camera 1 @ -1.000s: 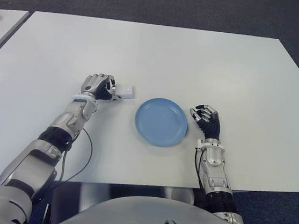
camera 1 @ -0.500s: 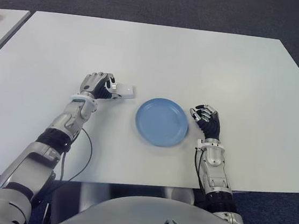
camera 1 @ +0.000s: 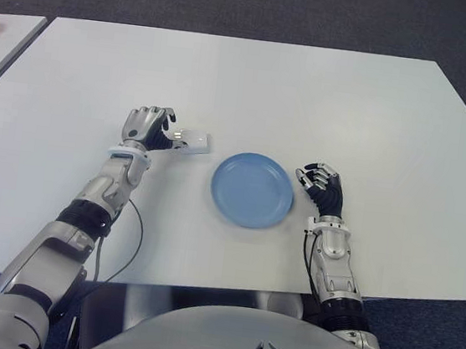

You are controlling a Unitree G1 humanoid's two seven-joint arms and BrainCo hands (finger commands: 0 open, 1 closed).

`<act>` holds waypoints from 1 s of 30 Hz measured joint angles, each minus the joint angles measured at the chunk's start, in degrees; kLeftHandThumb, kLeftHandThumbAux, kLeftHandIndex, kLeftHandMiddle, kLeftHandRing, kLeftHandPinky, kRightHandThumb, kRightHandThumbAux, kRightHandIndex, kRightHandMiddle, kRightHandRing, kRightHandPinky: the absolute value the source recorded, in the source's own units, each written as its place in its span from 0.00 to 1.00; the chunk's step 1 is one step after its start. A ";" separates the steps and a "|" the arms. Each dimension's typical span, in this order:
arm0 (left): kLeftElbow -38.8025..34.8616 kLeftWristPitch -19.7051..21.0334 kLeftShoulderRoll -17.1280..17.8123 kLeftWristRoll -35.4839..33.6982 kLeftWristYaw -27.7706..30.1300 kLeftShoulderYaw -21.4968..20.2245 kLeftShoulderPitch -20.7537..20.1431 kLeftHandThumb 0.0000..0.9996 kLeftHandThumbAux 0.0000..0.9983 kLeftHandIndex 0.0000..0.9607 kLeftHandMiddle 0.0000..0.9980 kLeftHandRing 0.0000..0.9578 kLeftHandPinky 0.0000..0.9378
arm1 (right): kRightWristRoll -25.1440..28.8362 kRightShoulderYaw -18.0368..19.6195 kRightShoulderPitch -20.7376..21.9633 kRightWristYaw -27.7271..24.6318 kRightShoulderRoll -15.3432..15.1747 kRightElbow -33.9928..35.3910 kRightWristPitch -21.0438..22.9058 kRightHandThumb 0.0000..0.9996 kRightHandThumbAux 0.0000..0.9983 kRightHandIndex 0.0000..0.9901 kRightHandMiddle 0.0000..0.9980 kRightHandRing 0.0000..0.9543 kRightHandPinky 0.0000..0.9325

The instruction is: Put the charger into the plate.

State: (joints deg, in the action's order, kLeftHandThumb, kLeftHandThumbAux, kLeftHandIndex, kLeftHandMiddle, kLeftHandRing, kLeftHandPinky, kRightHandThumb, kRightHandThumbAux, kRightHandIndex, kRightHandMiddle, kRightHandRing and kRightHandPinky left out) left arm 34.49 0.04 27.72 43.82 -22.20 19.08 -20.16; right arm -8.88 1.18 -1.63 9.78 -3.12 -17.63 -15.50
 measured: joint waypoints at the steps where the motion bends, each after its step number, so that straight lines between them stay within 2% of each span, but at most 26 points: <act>1: 0.35 0.56 0.00 0.21 -0.15 0.08 -0.38 0.75 0.68 0.44 0.52 0.55 0.53 | 0.00 0.02 -0.01 -0.04 0.00 0.00 0.00 0.70 0.73 0.43 0.63 0.67 0.68; 2: 0.60 1.14 0.00 0.43 -0.18 0.12 -0.70 0.69 0.54 0.43 0.50 0.51 0.49 | 0.01 0.03 -0.01 -0.06 0.00 0.00 0.00 0.70 0.73 0.43 0.63 0.67 0.68; 4: 1.28 1.90 0.00 0.93 -0.18 0.29 -1.37 0.63 0.43 0.43 0.47 0.48 0.46 | 0.01 0.05 -0.01 -0.08 0.00 0.00 0.00 0.70 0.73 0.43 0.63 0.67 0.68; 5: 1.60 2.16 0.00 1.19 -0.18 0.35 -1.61 0.60 0.37 0.38 0.42 0.42 0.40 | 0.00 0.04 -0.01 -0.08 0.02 0.01 0.00 0.70 0.73 0.43 0.63 0.66 0.68; 6: 1.77 2.40 0.01 1.29 -0.18 0.44 -1.72 0.58 0.35 0.36 0.40 0.40 0.38 | 0.00 0.05 -0.01 -0.08 0.02 0.01 0.00 0.70 0.73 0.43 0.63 0.66 0.68; 8: 2.05 2.88 0.00 1.49 -0.15 0.83 -1.87 0.53 0.29 0.24 0.30 0.28 0.26 | 0.01 0.07 -0.02 -0.09 0.02 0.01 0.00 0.70 0.73 0.43 0.63 0.67 0.68; 14: 2.12 5.18 -0.19 2.86 2.05 2.76 -3.11 0.47 0.22 0.04 0.15 0.12 0.12 | 0.03 0.09 -0.01 -0.34 0.03 0.04 0.00 0.70 0.73 0.43 0.63 0.67 0.69; 20: 1.63 5.68 -0.03 4.06 5.73 4.86 -4.91 0.45 0.20 0.00 0.04 0.02 0.03 | 0.00 0.07 -0.03 -0.36 0.05 0.08 -0.01 0.70 0.73 0.43 0.63 0.67 0.69; 30: 4.79 1.62 0.82 5.31 9.81 8.60 -9.90 0.48 0.17 0.00 0.00 0.00 0.00 | -0.01 0.13 -0.12 -0.35 -0.01 0.32 0.05 0.70 0.73 0.43 0.63 0.67 0.68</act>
State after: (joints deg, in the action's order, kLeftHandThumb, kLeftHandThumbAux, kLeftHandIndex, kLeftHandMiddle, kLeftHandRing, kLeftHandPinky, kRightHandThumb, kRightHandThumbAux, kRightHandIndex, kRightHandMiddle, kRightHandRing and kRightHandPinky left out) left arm 39.28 1.65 28.54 49.12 -12.40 27.68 -30.06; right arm -8.89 1.32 -1.75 9.43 -3.14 -17.32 -15.45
